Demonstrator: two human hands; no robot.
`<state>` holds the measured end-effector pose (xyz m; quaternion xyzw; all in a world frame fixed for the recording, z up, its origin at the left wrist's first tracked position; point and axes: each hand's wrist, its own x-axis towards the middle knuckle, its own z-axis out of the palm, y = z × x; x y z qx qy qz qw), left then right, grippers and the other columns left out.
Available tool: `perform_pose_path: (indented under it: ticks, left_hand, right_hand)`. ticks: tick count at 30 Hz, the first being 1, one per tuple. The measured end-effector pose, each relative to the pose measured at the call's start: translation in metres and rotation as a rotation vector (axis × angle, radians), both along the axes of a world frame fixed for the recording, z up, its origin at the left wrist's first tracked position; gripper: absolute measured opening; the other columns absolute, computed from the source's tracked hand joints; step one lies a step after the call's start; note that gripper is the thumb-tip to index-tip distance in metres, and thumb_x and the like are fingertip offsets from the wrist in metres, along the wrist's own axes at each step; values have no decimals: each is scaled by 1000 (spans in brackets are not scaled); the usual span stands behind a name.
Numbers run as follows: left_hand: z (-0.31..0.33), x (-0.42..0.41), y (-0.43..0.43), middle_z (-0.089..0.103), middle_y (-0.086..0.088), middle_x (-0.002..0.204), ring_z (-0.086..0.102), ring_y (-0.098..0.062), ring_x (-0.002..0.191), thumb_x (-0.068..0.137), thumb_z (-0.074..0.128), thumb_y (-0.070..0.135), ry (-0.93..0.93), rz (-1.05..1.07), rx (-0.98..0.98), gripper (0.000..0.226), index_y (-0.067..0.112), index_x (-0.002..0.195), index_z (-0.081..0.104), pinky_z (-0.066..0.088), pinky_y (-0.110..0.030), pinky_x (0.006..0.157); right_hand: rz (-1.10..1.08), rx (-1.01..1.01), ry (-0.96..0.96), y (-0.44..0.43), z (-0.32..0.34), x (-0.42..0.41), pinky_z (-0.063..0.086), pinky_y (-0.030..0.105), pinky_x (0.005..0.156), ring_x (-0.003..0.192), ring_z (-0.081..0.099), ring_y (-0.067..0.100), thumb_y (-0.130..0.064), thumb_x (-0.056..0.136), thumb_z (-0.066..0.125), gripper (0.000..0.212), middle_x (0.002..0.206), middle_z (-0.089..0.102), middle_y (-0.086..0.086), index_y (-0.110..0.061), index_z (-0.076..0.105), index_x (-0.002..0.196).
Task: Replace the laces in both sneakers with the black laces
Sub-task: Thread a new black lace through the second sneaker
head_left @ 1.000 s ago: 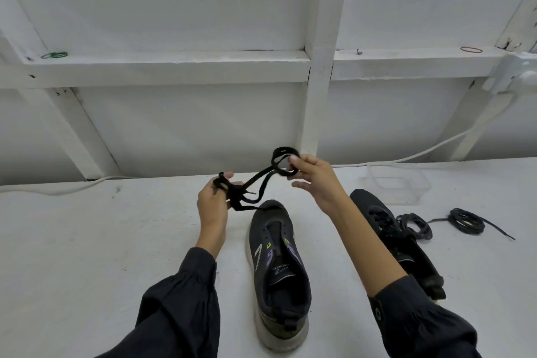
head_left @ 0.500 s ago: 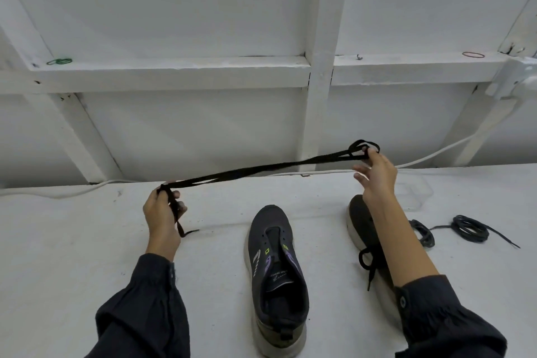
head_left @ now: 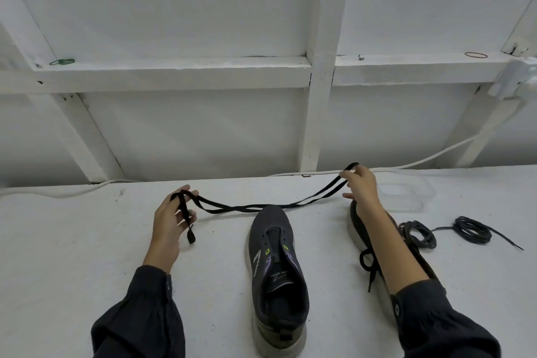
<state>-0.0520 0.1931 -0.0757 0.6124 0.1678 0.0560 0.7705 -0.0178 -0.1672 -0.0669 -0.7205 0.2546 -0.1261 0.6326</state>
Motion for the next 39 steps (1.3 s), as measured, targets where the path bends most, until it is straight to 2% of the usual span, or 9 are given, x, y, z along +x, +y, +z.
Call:
perform_pose_path:
  ticks: [4,8,11,18,23,26,30,34,39]
  left_hand:
    - [10,-2,-18,70,-6,115,54,-18,68,102,43,14,-34,-129,8,28,11,121,63,51,-32,76]
    - [20,-3,-42,69,-8,119,61,-21,75,101,45,11,-48,-226,-46,26,6,118,64,53,-37,79]
    - [26,-2,-57,69,-9,120,68,-22,81,101,47,13,-61,-289,-101,26,4,120,63,54,-39,81]
    - [47,-1,-74,66,-13,124,64,-24,84,101,45,14,-91,-347,-319,29,0,121,60,53,-39,76]
    - [59,-1,-70,66,-10,124,62,-16,78,101,43,14,-132,-346,-354,29,4,122,61,52,-25,67]
    - [66,-2,-70,66,-11,124,58,-13,71,101,44,14,-140,-364,-390,33,1,127,58,48,-22,59]
    - [71,-3,-71,66,-11,125,51,-13,69,101,42,15,-142,-391,-410,34,2,128,57,44,-21,54]
    - [73,-5,-72,68,-4,116,49,-13,68,101,42,15,-163,-411,-385,31,5,125,60,41,-20,53]
    - [71,-6,-78,66,-6,121,52,-14,71,103,39,16,-187,-425,-365,33,4,126,59,42,-22,56]
  right_hand:
    - [272,-348,57,35,5,1,46,32,71,86,53,25,-27,71,71,39,112,49,10,-9,60,104]
    - [567,-650,75,83,14,-7,47,32,85,102,61,16,-29,82,71,29,118,65,0,-16,72,108]
    - [778,-551,27,120,24,-21,47,28,72,74,59,6,-36,78,77,22,88,71,-4,-16,76,88]
    - [844,-487,18,159,6,-30,32,32,61,62,46,15,-39,84,70,39,64,50,-1,-10,53,64]
    - [961,-396,72,145,-2,-19,46,26,80,87,59,10,-42,81,73,13,97,67,-5,-29,71,84]
    - [1048,-434,196,138,-10,-9,41,36,107,119,53,13,-55,75,73,63,133,56,-8,-32,57,131]
    - [1105,-440,247,131,3,16,35,27,103,133,42,17,-39,82,76,80,149,41,-4,-32,35,150]
    - [1018,-802,135,126,38,60,34,33,108,140,34,24,-27,78,80,85,154,35,5,-21,35,149]
    - [851,-1220,-99,126,96,95,8,52,120,150,6,24,-23,79,78,90,164,8,6,-27,27,153]
